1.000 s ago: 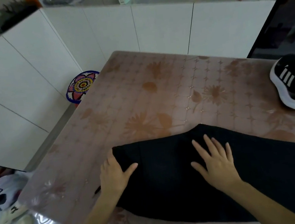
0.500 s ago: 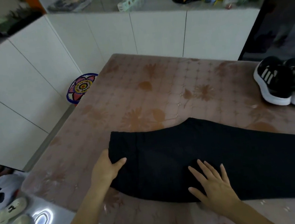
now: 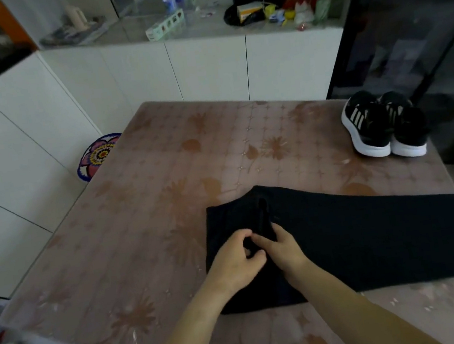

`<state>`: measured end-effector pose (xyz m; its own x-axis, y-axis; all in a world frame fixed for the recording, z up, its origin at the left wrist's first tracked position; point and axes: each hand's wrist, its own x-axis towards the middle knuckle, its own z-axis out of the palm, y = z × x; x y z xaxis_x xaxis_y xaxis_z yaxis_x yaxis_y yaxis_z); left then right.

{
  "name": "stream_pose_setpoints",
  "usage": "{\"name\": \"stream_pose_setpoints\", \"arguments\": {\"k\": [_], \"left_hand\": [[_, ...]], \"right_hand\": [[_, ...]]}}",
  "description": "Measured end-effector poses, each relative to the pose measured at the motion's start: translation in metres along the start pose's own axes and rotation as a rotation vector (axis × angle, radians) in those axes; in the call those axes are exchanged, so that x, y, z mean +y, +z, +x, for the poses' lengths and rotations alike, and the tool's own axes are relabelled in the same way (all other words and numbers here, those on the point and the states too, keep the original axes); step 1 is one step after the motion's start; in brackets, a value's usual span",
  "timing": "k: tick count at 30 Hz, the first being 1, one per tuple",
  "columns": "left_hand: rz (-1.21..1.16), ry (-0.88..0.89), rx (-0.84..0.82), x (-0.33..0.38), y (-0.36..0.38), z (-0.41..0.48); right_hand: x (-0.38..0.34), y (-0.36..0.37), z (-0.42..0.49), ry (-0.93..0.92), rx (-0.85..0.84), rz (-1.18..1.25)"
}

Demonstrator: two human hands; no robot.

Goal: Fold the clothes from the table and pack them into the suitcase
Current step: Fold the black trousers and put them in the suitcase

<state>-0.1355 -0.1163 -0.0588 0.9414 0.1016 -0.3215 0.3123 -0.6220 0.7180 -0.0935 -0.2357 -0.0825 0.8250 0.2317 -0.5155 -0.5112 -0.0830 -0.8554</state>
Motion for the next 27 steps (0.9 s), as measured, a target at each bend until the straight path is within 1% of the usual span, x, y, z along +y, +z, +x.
{"name": "stream_pose_setpoints", "arguments": {"k": [2,4,5,7,8,9,11,13,15,17,20,23,27], "left_hand": [[-0.044,-0.021,0.141,-0.013,-0.003,0.003],[0.014,-0.053,0.299,-0.034,-0.005,0.010],[0.039,-0.091,0.325,-0.046,-0.005,0.013],[0.051,-0.196,0.266,-0.064,0.000,0.019],[0.010,-0.228,0.220,-0.070,0.004,0.022],[-0.059,-0.235,0.183,-0.073,0.008,0.025],[-0.203,-0.186,0.155,-0.075,0.017,0.030],[-0.224,-0.123,0.142,-0.071,0.024,0.033],[-0.170,-0.068,0.161,-0.070,0.027,0.034],[-0.077,-0.015,0.201,-0.071,0.025,0.035],[0.051,0.023,0.236,-0.077,0.009,0.040],[0.166,-0.022,0.281,-0.091,-0.025,0.044],[0.270,-0.077,0.304,-0.126,-0.070,0.050]], "right_hand": [[0.003,-0.013,0.005,-0.053,0.081,-0.132],[0.009,-0.027,0.009,-0.055,0.129,-0.259],[0.012,-0.033,0.011,-0.045,0.157,-0.392],[0.021,-0.045,0.011,-0.018,0.223,-0.834],[0.025,-0.049,0.009,-0.057,0.266,-0.998],[0.028,-0.051,0.006,-0.140,0.287,-1.066],[0.034,-0.050,-0.003,-0.278,0.214,-1.093],[0.044,-0.045,-0.012,-0.284,0.077,-1.192],[0.056,-0.038,-0.018,-0.235,-0.007,-1.225],[0.063,-0.033,-0.020,-0.196,-0.044,-1.205],[0.062,-0.028,-0.021,-0.219,-0.098,-1.171],[0.060,-0.024,-0.020,-0.258,-0.181,-1.216],[0.066,-0.016,-0.016,-0.254,-0.245,-1.303]]}}
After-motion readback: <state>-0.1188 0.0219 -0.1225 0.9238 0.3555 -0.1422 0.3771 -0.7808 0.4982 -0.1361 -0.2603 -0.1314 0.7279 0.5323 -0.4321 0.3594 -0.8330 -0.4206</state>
